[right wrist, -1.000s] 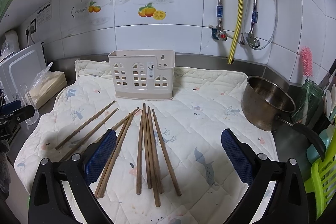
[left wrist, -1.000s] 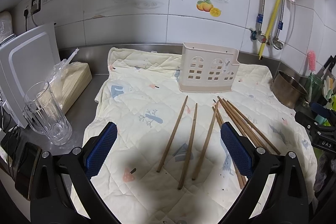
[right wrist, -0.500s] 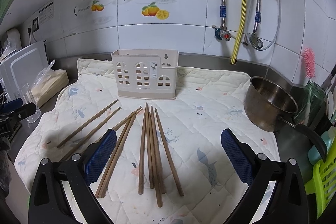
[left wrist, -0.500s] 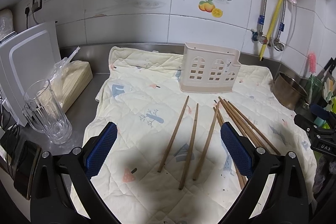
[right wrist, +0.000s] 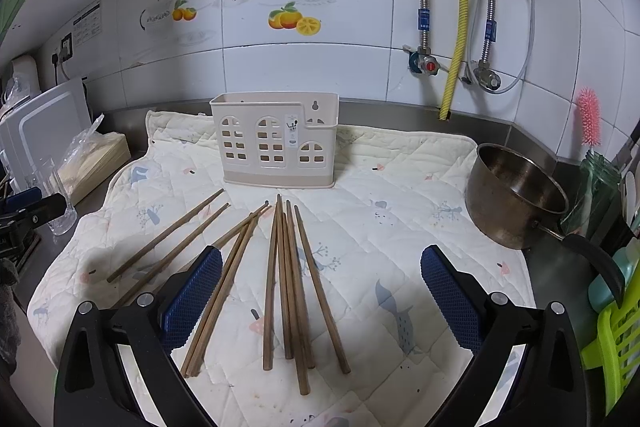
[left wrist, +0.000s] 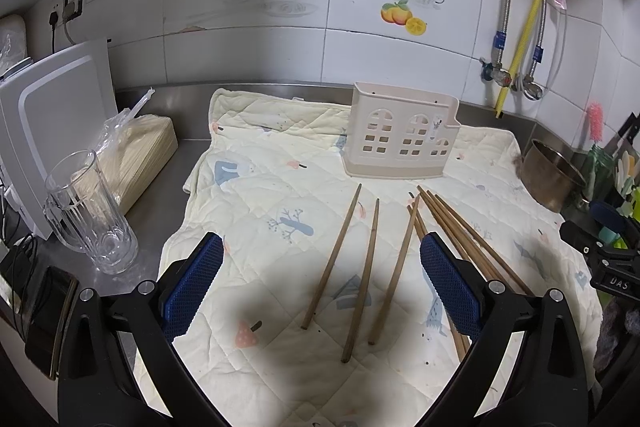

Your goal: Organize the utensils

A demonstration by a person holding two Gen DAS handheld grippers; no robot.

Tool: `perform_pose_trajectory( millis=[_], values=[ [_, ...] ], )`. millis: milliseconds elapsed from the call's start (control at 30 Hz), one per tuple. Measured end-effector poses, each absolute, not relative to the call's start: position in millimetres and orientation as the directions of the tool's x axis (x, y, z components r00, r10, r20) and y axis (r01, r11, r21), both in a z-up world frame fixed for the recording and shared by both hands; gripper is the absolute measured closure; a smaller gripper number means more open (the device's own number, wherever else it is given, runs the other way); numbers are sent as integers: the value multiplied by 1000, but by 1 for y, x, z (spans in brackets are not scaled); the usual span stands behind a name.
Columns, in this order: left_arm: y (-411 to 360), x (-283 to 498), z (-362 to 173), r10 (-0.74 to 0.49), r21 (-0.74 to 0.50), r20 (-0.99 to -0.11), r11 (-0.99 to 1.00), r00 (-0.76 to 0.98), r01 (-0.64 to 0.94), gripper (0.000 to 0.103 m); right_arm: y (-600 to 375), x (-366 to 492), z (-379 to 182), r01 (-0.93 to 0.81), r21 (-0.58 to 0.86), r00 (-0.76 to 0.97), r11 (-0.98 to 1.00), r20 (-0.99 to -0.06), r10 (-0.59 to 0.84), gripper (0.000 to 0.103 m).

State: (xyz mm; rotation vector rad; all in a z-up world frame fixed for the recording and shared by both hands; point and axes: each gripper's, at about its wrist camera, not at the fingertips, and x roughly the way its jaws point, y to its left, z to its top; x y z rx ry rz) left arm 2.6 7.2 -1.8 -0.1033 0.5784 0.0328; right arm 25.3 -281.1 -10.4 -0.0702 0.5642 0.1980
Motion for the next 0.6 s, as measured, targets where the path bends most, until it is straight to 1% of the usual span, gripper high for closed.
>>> perform_pose_trajectory(
  millis=[467, 600],
  values=[
    [9, -7, 1, -10, -112, -487, 992, 873, -51, 6, -282, 24, -7, -204, -2, 836, 979, -520, 173, 7],
    [8, -6, 0, -8, -108, -489, 993, 872, -51, 6, -282, 23, -8, -205, 1, 836, 979, -520, 175, 7]
  ],
)
